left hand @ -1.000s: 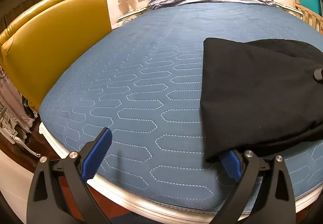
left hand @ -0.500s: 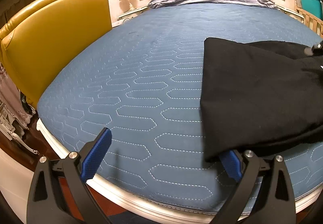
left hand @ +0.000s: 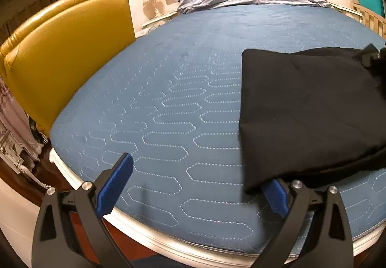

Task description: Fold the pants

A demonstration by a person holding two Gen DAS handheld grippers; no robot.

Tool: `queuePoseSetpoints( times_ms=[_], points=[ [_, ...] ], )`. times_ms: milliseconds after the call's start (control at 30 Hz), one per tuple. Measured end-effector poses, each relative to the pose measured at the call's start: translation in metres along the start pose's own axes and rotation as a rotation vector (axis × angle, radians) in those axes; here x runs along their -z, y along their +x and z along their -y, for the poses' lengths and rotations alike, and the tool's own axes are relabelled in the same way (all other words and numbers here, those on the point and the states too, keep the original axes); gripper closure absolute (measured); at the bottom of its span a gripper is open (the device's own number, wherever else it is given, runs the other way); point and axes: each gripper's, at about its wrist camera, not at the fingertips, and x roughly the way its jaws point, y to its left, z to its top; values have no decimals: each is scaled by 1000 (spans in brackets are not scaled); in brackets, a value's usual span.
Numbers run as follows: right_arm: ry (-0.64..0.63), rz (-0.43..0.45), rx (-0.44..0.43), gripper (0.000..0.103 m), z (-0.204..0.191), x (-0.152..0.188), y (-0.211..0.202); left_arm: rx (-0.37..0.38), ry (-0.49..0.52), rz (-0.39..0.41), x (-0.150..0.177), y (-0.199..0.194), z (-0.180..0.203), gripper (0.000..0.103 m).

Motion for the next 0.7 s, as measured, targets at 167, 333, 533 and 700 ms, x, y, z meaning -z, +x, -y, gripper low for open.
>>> queuePoseSetpoints(
  times_ms=[167,333,533,700],
  points=[
    [-92,44,66,97,-22,-6,-10,-8,0,13,-2,-2,1,4],
    [-151,73,116,97,-36,-9,-18,-8,14,12,-4,-3,5,4],
    [-183,88,151,97,-46,-11,-18,-10,24,5,-5,-1,9,4],
    [-195,90,167,97,-45,-12,-21,-12,28,9,-6,-2,10,4]
  ],
)
